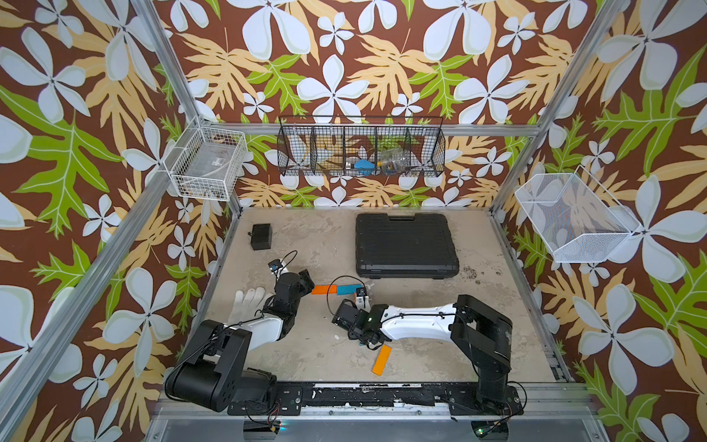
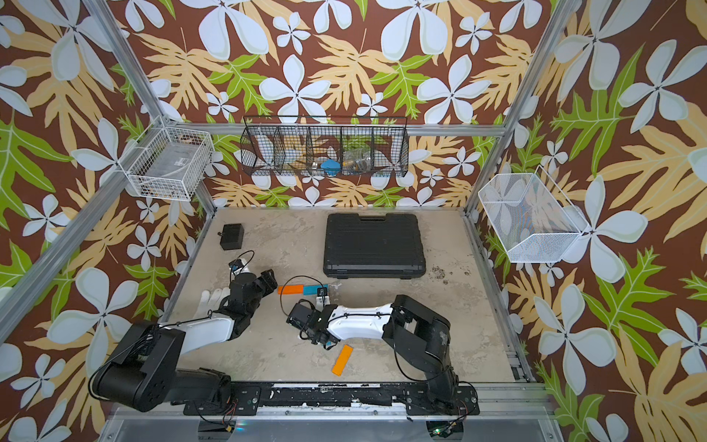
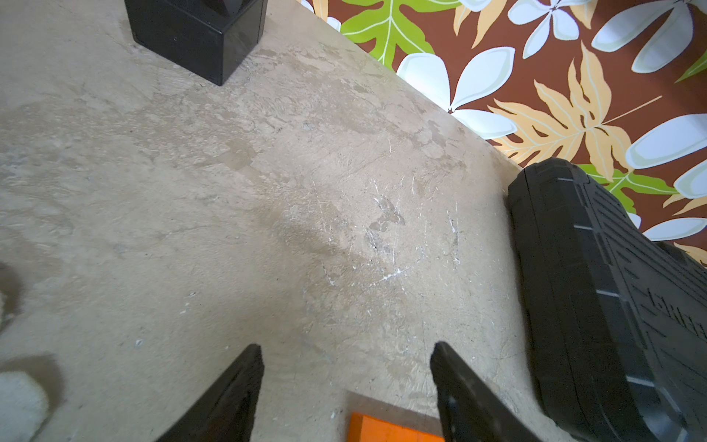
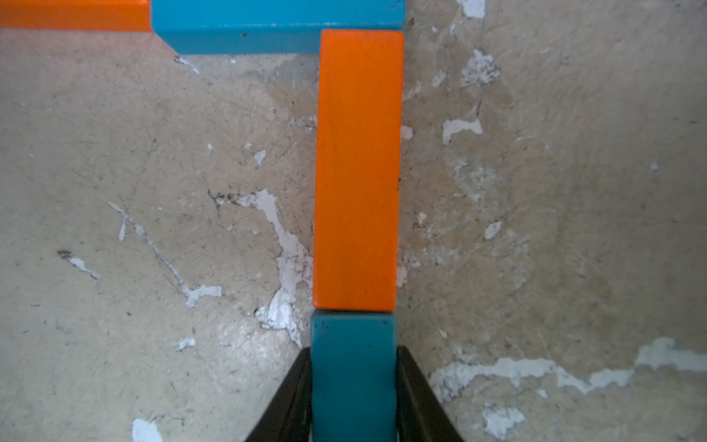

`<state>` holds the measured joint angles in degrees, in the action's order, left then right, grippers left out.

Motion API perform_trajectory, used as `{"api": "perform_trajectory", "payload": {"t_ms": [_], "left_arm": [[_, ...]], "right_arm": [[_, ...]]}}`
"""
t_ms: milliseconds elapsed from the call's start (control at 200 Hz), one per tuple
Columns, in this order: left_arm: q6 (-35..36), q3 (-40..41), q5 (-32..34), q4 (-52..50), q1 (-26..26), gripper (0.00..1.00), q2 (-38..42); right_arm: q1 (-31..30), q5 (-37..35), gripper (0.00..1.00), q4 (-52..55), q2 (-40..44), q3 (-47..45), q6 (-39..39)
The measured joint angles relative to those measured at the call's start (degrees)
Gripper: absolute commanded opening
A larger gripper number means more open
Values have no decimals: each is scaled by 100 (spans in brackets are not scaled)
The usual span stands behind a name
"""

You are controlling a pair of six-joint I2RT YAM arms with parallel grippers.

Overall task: Assemble the number 7 with building blocks
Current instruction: Assemble the building block at the center of the board.

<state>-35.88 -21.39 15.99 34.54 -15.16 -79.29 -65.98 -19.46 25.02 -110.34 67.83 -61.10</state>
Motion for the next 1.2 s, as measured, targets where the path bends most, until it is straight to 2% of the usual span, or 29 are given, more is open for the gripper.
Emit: {"api": "perform_trajectory", "payload": {"t_ms": [65,160,400,610,706,866,936,986,1141,1201], "left_arm": [[0,0,-7,0,0,72,-2],[0,-7,-20,0,0,72,-2],[0,-11,-83,0,0,72,-24],[-2,-31,-105,0,0,72,-111],[-2,-33,-127,0,4,72,-129],[-2,-33,-125,2,4,72,-127],[-2,-33,-122,2,4,72,-127],[-2,-33,-125,4,4,72,-129],[-4,-33,-127,2,7,72,-142],[-4,-33,-127,2,11,72,-142]], "right_arm": [[-2,2,79,-103,0,-11,-9],[-2,-42,100,-214,4,-55,33],[9,199,100,-323,304,-271,4],[-444,116,100,28,1655,-581,-74],[-623,146,96,-15,2098,-1062,-238],[-876,367,90,-109,1976,-1862,-680],[-909,101,87,-361,1982,-2109,-787],[-894,282,85,-568,1952,-2286,-955],[-931,144,79,-695,1926,-2354,-1073],[-931,120,79,-697,1915,-2352,-1106]]}}
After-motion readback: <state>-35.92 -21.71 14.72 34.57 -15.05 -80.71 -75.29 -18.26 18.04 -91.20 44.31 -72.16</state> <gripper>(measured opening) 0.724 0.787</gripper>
